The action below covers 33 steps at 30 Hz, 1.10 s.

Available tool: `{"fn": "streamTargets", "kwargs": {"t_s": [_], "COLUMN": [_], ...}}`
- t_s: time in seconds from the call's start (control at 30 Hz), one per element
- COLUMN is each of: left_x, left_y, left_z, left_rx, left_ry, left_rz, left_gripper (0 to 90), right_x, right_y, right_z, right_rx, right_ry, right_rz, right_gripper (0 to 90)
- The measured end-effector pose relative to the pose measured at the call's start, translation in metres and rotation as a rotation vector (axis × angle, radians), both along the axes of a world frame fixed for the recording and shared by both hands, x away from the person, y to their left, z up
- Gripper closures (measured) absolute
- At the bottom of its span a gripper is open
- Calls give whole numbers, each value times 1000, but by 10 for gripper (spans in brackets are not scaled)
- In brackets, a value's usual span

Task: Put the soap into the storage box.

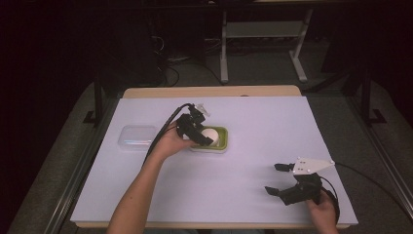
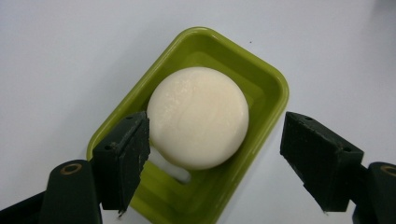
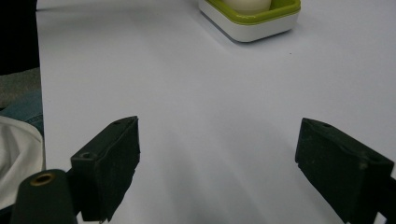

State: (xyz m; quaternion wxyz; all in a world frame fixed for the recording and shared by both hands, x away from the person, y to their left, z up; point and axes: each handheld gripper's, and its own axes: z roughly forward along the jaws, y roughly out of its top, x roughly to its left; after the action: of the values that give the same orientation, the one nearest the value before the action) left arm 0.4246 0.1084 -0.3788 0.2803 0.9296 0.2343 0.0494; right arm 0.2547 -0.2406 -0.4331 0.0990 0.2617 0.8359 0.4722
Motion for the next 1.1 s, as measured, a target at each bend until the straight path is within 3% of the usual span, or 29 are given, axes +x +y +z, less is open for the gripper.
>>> {"fn": "streamTargets", "kwargs": {"t_s": [0.4,0.5,0.57,0.97,1.1], "left_x": [-18,-21,-25,-44,-50], "left_y": [23,28,31,47,54], "left_z": [3,4,5,1,-1], "left_rx": [-52,-49,-72,-95,-86], "left_ry": [-8,-9,-16,-30,-27], "left_rz": [8,8,18,13,6], "left_gripper": [241,240,240,240,239], "right_x": [0,0,0,1,1], "right_y": [0,1,1,3,1], "right_z": [0,0,0,-2,-2], "right_rx": [-4,-6,-8,-16,-12], "right_ry": [2,2,4,6,15], "right_rz": [-10,-10,-12,-16,-24], "right_gripper": [131,131,131,131,131]}}
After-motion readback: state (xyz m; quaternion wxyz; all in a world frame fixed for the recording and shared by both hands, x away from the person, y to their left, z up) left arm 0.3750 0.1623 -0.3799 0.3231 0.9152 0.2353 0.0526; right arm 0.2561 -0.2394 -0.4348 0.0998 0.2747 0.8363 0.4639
